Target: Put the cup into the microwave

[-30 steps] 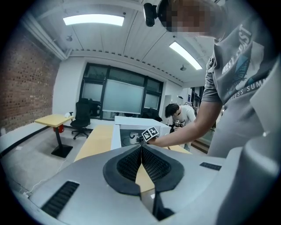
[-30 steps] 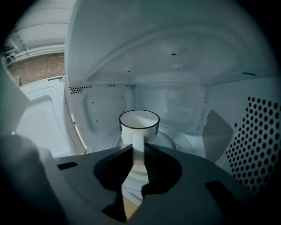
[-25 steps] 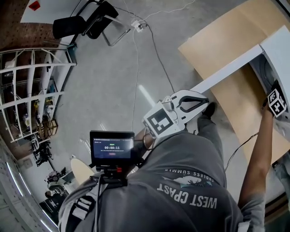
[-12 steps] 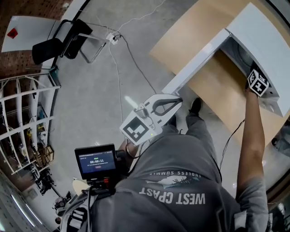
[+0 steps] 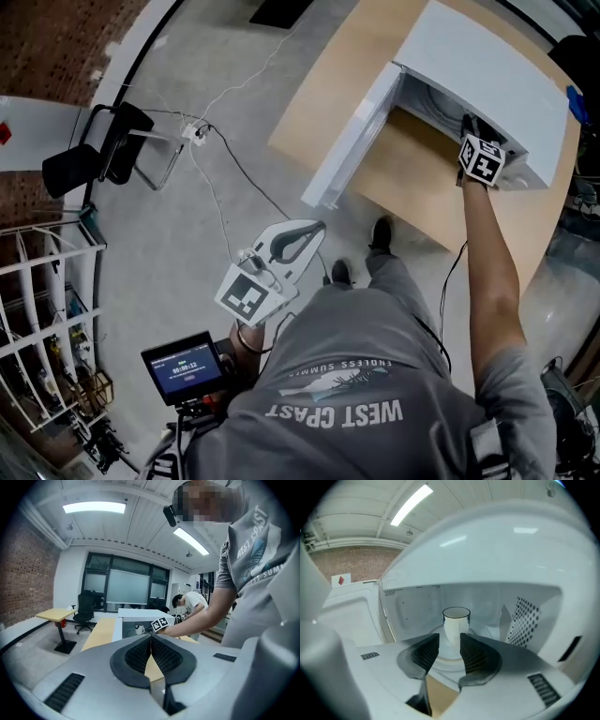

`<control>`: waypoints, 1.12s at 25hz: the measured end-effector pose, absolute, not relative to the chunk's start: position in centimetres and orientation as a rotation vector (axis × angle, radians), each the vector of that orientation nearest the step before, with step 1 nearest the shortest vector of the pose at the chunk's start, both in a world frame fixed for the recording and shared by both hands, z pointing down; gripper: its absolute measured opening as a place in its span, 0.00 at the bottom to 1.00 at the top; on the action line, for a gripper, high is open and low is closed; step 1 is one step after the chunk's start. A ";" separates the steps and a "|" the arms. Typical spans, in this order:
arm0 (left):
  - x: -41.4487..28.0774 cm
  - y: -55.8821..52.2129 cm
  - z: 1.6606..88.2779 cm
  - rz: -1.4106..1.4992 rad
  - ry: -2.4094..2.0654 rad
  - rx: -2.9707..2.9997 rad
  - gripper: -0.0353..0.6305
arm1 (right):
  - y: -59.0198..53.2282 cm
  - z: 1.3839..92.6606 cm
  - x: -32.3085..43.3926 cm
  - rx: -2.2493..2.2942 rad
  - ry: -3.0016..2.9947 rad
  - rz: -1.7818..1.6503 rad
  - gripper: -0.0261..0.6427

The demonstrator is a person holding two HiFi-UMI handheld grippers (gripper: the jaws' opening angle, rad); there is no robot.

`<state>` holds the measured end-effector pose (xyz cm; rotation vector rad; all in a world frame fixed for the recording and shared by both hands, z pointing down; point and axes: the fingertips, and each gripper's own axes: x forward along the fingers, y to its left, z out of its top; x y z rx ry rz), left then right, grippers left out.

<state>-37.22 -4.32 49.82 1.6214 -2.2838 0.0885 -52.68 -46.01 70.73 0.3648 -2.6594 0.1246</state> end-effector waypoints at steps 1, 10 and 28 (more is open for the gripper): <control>-37.0 -4.0 49.9 0.091 -2.287 1.628 0.09 | -45.7 70.4 -52.2 0.362 -2.667 0.134 0.24; -33.4 -0.7 49.3 0.098 -2.310 1.739 0.09 | -40.6 65.2 -44.3 0.336 -2.776 0.213 0.23; -23.2 0.1 44.0 0.129 -2.202 2.074 0.09 | -27.0 41.8 -19.6 0.071 -3.120 0.053 0.06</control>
